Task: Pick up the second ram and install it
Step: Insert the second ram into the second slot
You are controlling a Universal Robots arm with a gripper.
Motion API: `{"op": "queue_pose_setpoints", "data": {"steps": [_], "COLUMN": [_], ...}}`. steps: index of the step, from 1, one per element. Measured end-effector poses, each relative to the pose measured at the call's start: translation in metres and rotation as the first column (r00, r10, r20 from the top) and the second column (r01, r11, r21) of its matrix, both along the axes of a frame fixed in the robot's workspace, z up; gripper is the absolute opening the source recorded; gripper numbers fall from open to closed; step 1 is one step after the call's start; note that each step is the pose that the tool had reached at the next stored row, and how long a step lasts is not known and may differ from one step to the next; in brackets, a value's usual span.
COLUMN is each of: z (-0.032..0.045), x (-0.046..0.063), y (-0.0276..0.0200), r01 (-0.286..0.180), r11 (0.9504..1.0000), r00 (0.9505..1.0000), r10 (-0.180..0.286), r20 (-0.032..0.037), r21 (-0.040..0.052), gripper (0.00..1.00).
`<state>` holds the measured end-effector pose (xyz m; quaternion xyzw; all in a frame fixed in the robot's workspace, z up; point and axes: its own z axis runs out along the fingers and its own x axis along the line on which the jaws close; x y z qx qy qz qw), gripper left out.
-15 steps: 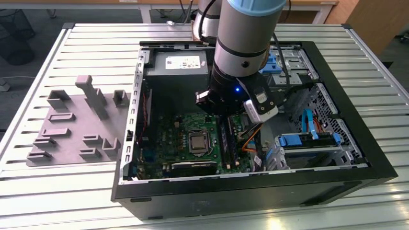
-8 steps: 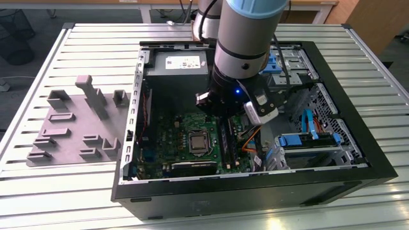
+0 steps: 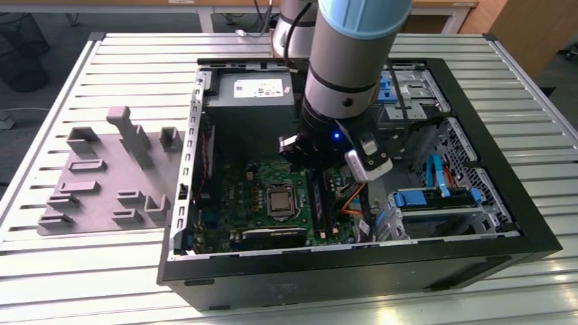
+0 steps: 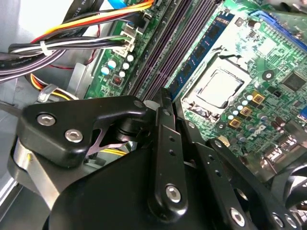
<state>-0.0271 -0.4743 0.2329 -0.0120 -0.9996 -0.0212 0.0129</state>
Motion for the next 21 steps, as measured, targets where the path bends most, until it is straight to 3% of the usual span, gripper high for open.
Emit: {"op": "queue_pose_setpoints", "data": {"steps": [5, 21], "z": [-0.0040, -0.0093], "x": [0.0011, 0.0030], "y": [0.0000, -0.0029], "r01": [-0.024, -0.024], "r11": [0.9997, 0.9997], "r00": [0.9997, 0.9997], "r10": [0.024, 0.024], "r20": [-0.0024, -0.0030], "r21": [-0.0002, -0.0003], "gripper": [0.14, 0.14]}}
